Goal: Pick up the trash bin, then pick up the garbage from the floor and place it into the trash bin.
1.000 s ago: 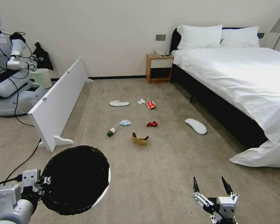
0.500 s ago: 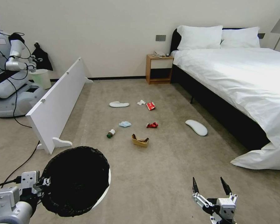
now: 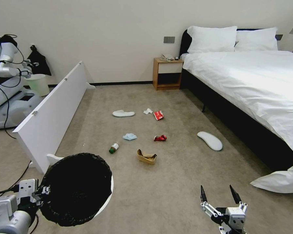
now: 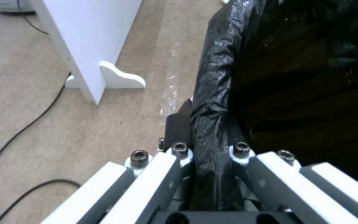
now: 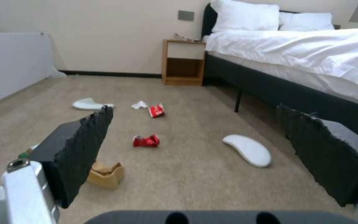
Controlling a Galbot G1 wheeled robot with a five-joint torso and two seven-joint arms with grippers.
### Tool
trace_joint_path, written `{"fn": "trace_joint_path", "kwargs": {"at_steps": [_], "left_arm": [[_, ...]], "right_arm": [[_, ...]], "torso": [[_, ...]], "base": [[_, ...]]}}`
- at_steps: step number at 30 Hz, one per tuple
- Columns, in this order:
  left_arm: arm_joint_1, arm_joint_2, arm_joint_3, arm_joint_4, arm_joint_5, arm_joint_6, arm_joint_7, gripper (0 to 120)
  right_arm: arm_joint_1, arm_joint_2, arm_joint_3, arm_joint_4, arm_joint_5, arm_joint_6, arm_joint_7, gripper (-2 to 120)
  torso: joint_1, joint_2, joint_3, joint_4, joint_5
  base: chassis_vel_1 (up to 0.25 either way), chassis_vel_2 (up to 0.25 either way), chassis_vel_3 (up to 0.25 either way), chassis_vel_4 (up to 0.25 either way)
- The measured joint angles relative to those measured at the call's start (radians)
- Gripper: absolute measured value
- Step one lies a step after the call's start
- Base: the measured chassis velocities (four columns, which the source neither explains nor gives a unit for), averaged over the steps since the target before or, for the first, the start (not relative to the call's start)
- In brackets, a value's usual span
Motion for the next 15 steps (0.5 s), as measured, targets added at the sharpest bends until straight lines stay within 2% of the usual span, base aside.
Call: {"fn": "trace_joint_path", "kwargs": {"at_steps": [15], "left_arm": [[0.0, -0.002, 0.0, 0.0, 0.005, 0.0, -0.001, 3]], "right_arm": [[0.001, 0.002, 0.0, -0.002, -0.007, 0.011, -0.003, 100]], "torso": [[0.0, 0.0, 0.0, 0.0001, -0.0001]], "base": [[-0.155, 0.145, 0.154, -0.149]]}}
